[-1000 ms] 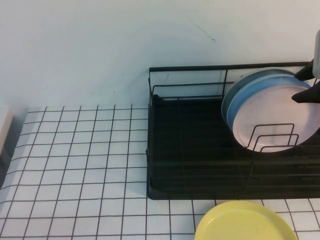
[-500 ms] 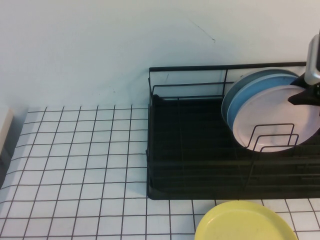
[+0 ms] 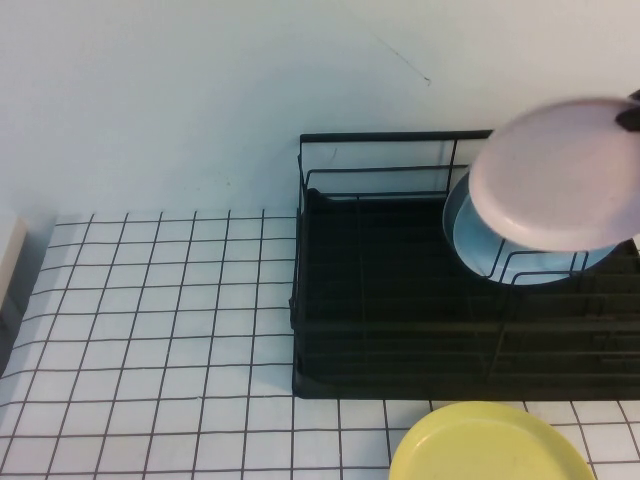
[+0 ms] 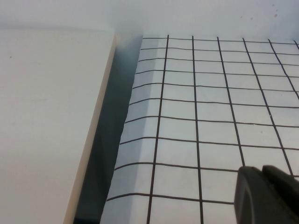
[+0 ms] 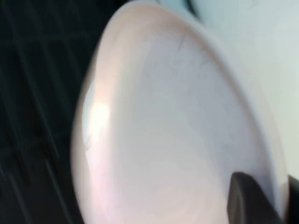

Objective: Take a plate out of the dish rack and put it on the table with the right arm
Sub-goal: Grasp the plate from the shelf, then place the plate from the table

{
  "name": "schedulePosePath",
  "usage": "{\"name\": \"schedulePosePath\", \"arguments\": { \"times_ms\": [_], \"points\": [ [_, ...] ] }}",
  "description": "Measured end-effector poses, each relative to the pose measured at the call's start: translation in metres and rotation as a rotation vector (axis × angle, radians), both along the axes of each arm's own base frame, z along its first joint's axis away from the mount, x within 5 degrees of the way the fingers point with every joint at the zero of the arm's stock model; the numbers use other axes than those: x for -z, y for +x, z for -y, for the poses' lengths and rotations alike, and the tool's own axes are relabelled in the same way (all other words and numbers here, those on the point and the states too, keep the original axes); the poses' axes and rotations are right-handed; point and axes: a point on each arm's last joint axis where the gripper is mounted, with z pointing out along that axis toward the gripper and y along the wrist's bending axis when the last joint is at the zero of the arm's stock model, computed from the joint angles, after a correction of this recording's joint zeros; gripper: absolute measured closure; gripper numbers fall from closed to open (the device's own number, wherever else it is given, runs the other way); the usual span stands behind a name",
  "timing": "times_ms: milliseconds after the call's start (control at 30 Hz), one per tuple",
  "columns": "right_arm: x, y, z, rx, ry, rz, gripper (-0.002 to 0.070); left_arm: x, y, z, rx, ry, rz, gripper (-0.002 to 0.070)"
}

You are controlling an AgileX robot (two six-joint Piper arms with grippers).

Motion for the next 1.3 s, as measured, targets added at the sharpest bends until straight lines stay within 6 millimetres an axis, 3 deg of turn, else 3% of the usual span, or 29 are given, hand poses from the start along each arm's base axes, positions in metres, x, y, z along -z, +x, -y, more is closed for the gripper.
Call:
{"name": "schedulePosePath", "arguments": {
  "times_ms": [233, 333, 400, 500, 600, 733, 833, 967, 1100, 1300],
  "points": [
    [-0.077, -0.075, -0.009, 0.109, 0.187, -0.008, 0.0594, 0.0, 0.0, 0.0, 0.0, 0.0, 0.0, 0.0678],
    [-0.093, -0.108, -0.015, 0.171, 0.31, -0.15, 0.0594, 0.0, 0.0, 0.0, 0.0, 0.0, 0.0, 0.0678],
    [-0.092, -0.122, -0.018, 0.203, 0.366, -0.29, 0.0594, 0.0, 0.0, 0.0, 0.0, 0.0, 0.0, 0.0678],
    [-0.067, -0.131, -0.02, 0.275, 0.42, -0.483, 0.0594, 0.0, 0.0, 0.0, 0.0, 0.0, 0.0, 0.0678],
    [-0.017, -0.134, -0.021, 0.33, 0.427, -0.678, 0.0594, 0.0, 0.0, 0.0, 0.0, 0.0, 0.0, 0.0678],
    [0.059, -0.153, -0.027, 0.324, 0.469, -0.919, 0.0594, 0.0, 0.0, 0.0, 0.0, 0.0, 0.0, 0.0678],
    [0.095, -0.165, -0.031, 0.327, 0.532, -0.939, 0.0594, 0.0, 0.0, 0.0, 0.0, 0.0, 0.0, 0.0678],
    [0.123, -0.17, -0.032, 0.355, 0.579, -0.857, 0.0594, 0.0, 0.0, 0.0, 0.0, 0.0, 0.0, 0.0678],
    [0.131, -0.168, -0.03, 0.348, 0.561, -0.789, 0.0594, 0.0, 0.0, 0.0, 0.0, 0.0, 0.0, 0.0678],
    [0.153, -0.157, -0.03, 0.371, 0.558, -0.872, 0.0594, 0.0, 0.0, 0.0, 0.0, 0.0, 0.0, 0.0678]
  ]
}}
